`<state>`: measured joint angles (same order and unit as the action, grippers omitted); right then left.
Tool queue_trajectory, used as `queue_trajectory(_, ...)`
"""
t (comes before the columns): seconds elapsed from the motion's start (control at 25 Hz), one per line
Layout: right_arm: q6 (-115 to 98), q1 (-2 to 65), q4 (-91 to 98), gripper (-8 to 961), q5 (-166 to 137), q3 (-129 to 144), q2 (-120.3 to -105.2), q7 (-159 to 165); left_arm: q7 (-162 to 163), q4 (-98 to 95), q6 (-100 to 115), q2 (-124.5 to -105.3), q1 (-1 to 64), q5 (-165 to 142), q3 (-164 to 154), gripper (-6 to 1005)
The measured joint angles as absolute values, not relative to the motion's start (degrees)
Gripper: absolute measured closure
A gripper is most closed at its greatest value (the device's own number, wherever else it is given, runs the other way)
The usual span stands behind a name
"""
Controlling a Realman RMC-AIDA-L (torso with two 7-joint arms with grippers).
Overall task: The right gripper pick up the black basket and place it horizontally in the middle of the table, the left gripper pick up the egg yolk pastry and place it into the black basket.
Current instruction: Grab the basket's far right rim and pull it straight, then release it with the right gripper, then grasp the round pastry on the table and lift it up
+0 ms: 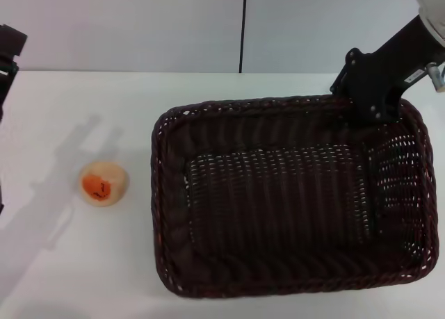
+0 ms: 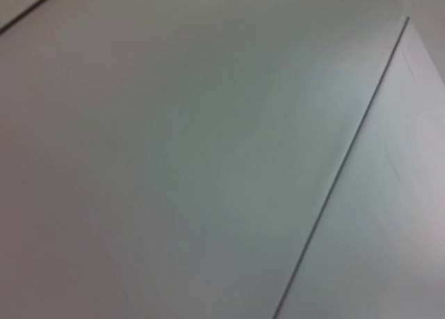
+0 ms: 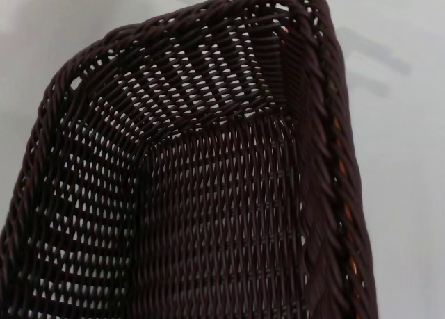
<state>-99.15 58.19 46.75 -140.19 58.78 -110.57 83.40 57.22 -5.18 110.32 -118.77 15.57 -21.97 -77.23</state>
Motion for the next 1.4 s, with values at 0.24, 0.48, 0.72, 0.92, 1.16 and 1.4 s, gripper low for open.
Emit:
queue_trajectory(0.24,-97.04,58.77,46.75,762,-140.03,58.56,-110.82,81.68,57.22,-5.19,110.23,-118.76,15.66,-21.97,-78.79,416)
queue_trajectory(0.48,-91.72,60.09,47.11,575,-137.09,56.72,-110.47,77.86,57.04,-5.19,109.93,-118.81,15.95,-21.97,-81.68,424)
queue_trajectory(0.72,-89.68,59.31,49.64,548,-127.7,49.23,-109.87,74.49,56.63,-5.37,109.83,-118.55,15.96,-21.96,-84.04,431)
queue_trajectory(0.92,-89.24,48.51,55.42,549,-112.61,44.59,-112.41,74.78,54.53,-4.93,109.75,-117.42,14.96,-22.19,-86.47,437)
queue_trajectory(1.16,-88.42,31.51,52.63,549,-88.48,40.66,-116.18,73.05,48.23,-3.63,105.3,-114.49,11.57,-24.73,-86.87,445)
queue_trajectory(1.4,-88.41,21.41,39.53,549,-76.09,36.12,-118.04,66.47,41.52,-3.0,98.32,-114.6,10.0,-25.59,-88.03,453)
